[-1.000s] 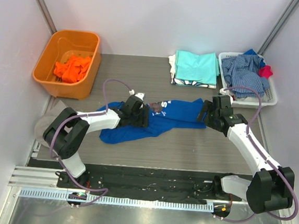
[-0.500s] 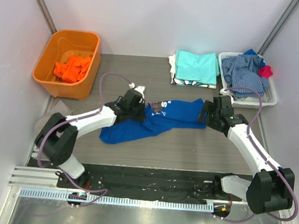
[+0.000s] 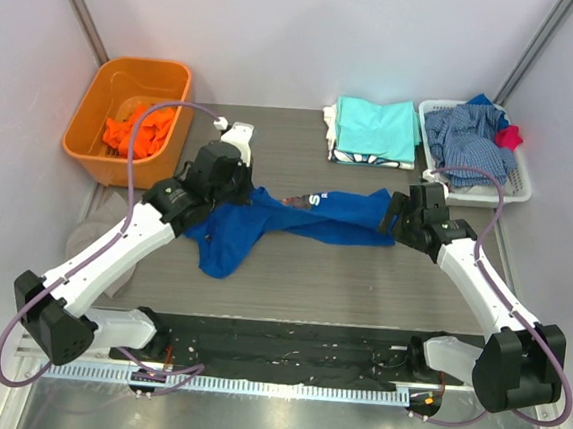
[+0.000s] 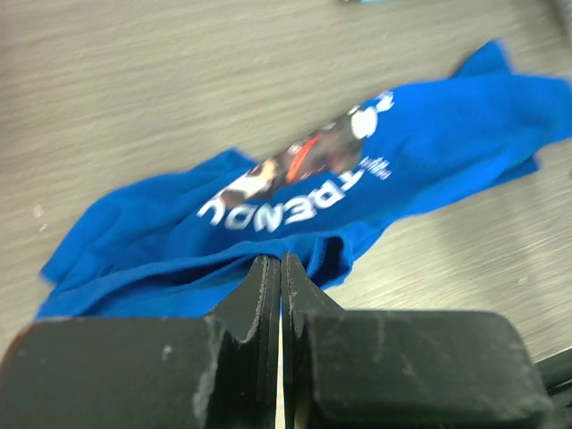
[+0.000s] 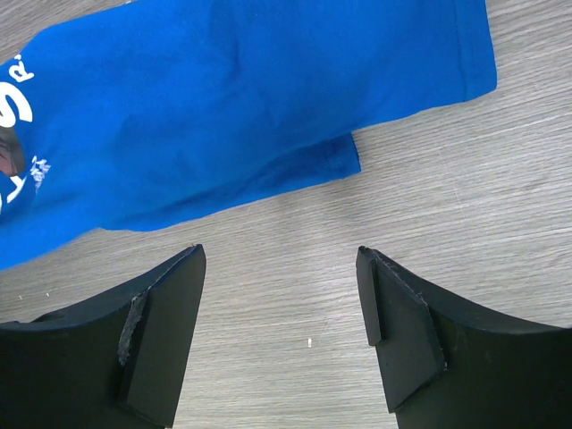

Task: Fold and stack the t-shirts
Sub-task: Flatten the tshirt out

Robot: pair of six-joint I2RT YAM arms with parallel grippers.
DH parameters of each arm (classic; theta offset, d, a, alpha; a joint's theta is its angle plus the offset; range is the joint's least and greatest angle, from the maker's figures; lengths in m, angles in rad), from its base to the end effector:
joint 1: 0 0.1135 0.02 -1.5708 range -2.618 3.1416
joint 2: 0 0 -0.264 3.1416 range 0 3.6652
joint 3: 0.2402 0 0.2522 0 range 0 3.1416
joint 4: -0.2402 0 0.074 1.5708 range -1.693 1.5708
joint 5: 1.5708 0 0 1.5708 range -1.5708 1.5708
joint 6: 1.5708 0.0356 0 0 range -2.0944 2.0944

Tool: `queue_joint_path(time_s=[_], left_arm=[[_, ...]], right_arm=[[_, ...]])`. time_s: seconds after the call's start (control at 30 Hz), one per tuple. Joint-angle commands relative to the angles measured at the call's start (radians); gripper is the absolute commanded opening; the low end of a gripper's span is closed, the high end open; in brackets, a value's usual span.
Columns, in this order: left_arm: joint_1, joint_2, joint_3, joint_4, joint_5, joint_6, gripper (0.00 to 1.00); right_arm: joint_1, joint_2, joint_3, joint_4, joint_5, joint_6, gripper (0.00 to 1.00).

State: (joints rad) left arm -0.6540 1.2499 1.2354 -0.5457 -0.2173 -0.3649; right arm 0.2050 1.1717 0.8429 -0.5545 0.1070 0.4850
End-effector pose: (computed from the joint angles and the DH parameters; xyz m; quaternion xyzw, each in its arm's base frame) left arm 0.2227 -0.1610 0.3627 0.0734 0.8684 -0.1519 0.4664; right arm 0.2338 0.0447 0.2499 0.1490 0.9284 0.0664 0.3337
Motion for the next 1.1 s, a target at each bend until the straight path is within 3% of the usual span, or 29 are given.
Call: queue_joint_path(time_s=[0.0, 0.2, 0.33, 0.4, 0.47, 0.53, 0.57, 0.67, 1.07], left_arm=[[0.004, -0.041, -0.040, -0.096, -0.045, 0.031, 0.03], [-0.001, -0.044, -0.114, -0.057, 0.027, -0.037, 0.02], [-0.085, -0.020, -0.180, 0.001, 0.026, -0.089, 0.07], [-0.104, 0.002, -0.192, 0.012, 0.010, -0.101, 0.22], [-0.105, 0.025, -0.211, 0.036, -0.007, -0.108, 0.53], [-0.105, 0.031, -0.214, 0.041, -0.040, -0.100, 0.65], [-0.104, 0.029, -0.212, 0.038, -0.075, -0.097, 0.78], [-0.088, 0.007, -0.215, 0.032, -0.120, -0.077, 0.90], [0.129, -0.087, -0.358, 0.038, -0.085, -0.095, 0.91]], right_arm=[[-0.004, -0.024, 0.015, 0.011, -0.003, 0.003, 0.77], [-0.004, -0.033, 0.012, 0.010, 0.002, 0.001, 0.77], [-0.006, -0.040, 0.007, 0.005, 0.008, -0.002, 0.77], [-0.006, -0.037, 0.005, 0.005, 0.003, -0.002, 0.76], [-0.007, -0.030, 0.005, 0.005, -0.004, -0.002, 0.77], [-0.007, -0.027, 0.010, 0.007, -0.004, -0.002, 0.77], [-0.006, -0.026, 0.010, 0.007, -0.004, -0.003, 0.77], [-0.007, -0.021, 0.015, 0.007, -0.006, -0.006, 0.76], [-0.007, -0.012, 0.016, 0.010, -0.015, -0.010, 0.77]])
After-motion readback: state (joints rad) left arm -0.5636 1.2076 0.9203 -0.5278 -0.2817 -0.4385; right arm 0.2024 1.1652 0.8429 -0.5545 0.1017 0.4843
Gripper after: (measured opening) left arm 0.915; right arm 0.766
